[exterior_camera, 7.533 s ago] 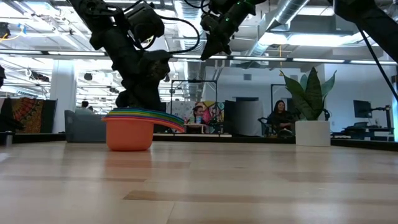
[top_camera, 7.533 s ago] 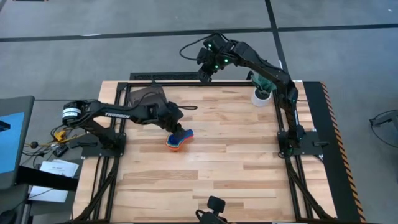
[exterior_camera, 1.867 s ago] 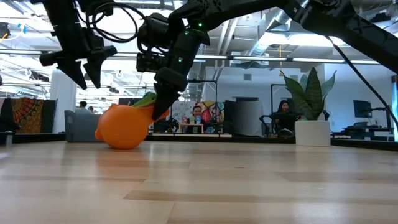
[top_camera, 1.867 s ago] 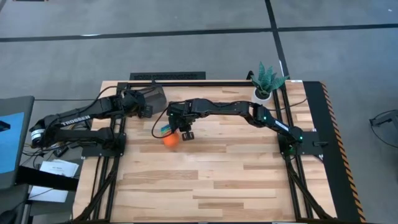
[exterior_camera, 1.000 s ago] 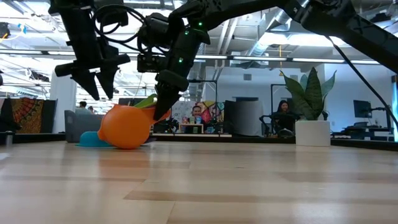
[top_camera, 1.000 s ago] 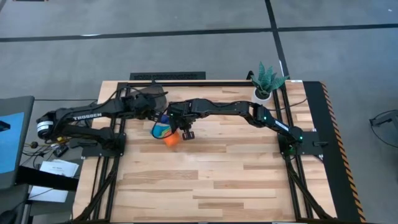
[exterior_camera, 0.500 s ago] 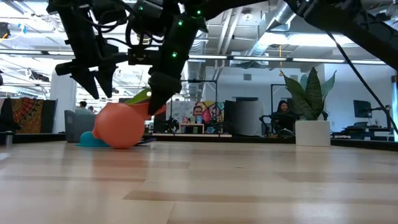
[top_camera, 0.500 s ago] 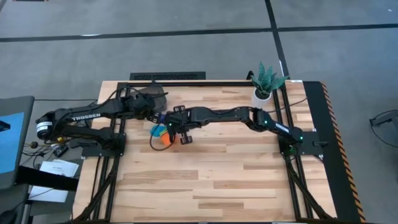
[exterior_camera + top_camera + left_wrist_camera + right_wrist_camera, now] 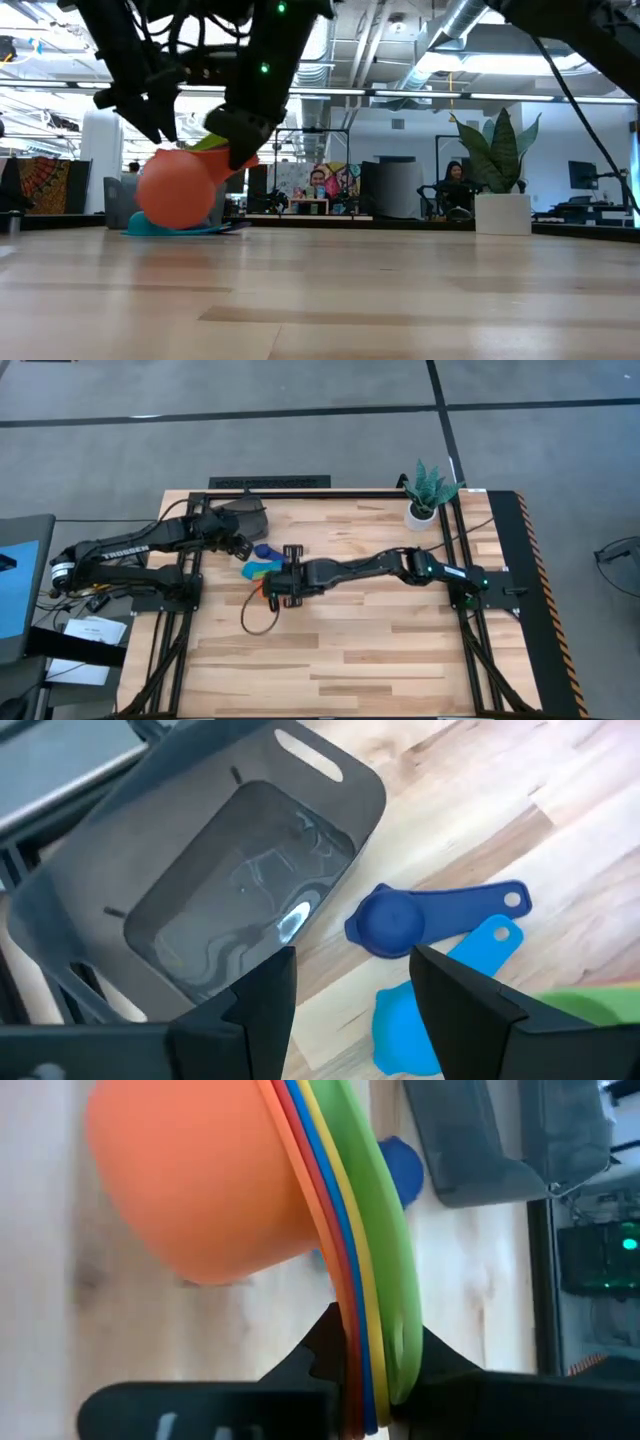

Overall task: Nest measuring cups in basket
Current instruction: Put the colored stacked measuring cups into the black transparent bin

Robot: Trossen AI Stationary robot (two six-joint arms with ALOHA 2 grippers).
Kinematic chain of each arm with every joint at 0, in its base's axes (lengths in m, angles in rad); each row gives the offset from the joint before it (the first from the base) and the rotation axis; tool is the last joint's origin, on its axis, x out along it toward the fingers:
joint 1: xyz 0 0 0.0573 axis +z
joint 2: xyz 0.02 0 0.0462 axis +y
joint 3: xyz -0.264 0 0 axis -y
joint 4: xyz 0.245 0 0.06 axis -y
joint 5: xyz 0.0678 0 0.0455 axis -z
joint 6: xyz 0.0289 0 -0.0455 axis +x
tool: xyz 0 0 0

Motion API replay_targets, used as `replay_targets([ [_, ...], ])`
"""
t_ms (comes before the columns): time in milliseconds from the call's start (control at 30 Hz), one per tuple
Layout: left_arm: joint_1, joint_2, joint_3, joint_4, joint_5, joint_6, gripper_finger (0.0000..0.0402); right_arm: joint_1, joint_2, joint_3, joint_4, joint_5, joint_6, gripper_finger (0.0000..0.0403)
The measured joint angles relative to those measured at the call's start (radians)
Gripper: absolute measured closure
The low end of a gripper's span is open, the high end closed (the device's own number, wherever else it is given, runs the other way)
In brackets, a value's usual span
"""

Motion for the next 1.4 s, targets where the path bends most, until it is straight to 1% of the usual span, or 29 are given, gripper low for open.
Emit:
replay_targets([
  [100, 0.0, -0.019, 0.0, 0.002, 0.002, 0.06, 0.0216, 0.044, 0.0, -0.022, 0.002, 0.065, 0.063, 0.0358],
  [167, 0.0, -0.022, 0.0, 0.003, 0.001, 0.099, 0.0216, 0.076, 0.0, -0.042, 0.007, 0.134, 0.09, 0.0358],
  [233, 0.0, -0.022, 0.0, 0.005, 0.002, 0.131, 0.0216, 0.104, -0.002, -0.082, 0.051, 0.2, 0.114, 0.0358],
  [333, 0.0, -0.022, 0.0, 0.01, 0.01, 0.15, 0.0216, 0.138, 0.0, -0.135, 0.059, 0.272, 0.154, 0.0356],
  [467, 0.0, -0.022, 0.0, 0.01, 0.018, 0.154, 0.0216, 0.162, -0.003, -0.192, 0.09, 0.315, 0.234, 0.0356],
  [567, 0.0, -0.022, 0.0, 0.011, 0.014, 0.152, 0.0216, 0.162, -0.003, -0.193, 0.087, 0.358, 0.21, 0.0356],
  [633, 0.0, -0.022, 0.0, 0.022, 0.014, 0.144, 0.0216, 0.162, -0.003, -0.193, 0.079, 0.361, 0.184, 0.0355],
  [833, 0.0, -0.022, 0.0, 0.046, 0.042, 0.099, 0.0216, 0.176, -0.003, -0.206, 0.074, 0.377, 0.184, 0.0348],
  [967, 0.0, -0.022, 0.0, 0.047, 0.045, 0.072, 0.0216, 0.2, -0.002, -0.215, 0.072, 0.393, 0.205, 0.0348],
  [1400, -0.002, -0.022, 0.0, 0.064, 0.062, 0.033, 0.0216, 0.272, -0.002, -0.215, 0.069, 0.385, 0.29, 0.0347],
])
